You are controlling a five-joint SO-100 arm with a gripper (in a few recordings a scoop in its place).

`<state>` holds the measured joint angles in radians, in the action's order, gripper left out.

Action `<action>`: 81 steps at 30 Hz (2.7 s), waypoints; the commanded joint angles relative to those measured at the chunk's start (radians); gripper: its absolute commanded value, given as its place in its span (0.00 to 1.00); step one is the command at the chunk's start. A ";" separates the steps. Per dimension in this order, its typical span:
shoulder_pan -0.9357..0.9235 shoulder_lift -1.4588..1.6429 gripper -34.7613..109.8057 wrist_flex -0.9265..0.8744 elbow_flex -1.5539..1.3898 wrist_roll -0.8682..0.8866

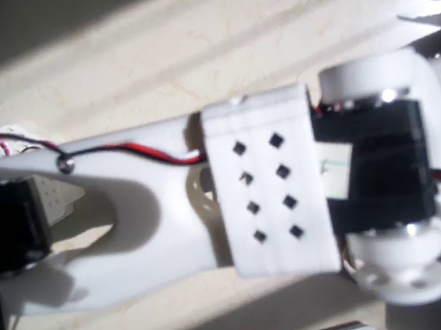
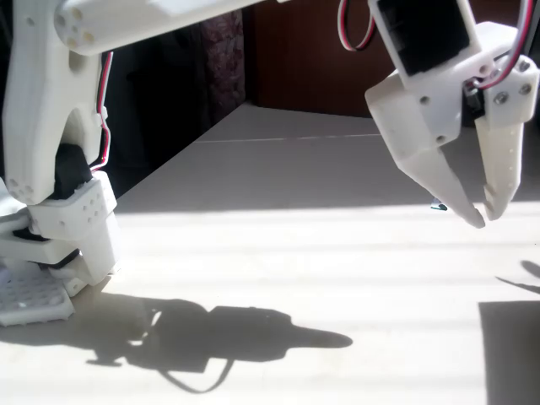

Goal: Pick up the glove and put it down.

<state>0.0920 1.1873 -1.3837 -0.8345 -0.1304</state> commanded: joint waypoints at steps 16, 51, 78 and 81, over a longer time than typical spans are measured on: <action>-0.037 0.664 0.24 0.457 -0.637 -0.005; -0.037 1.922 0.24 0.607 -1.953 -0.005; -0.041 2.095 0.24 0.606 -2.264 -0.005; -0.041 2.095 0.24 0.606 -2.270 -0.005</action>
<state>0.0629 3.2735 -0.7777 -3.0864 -0.1304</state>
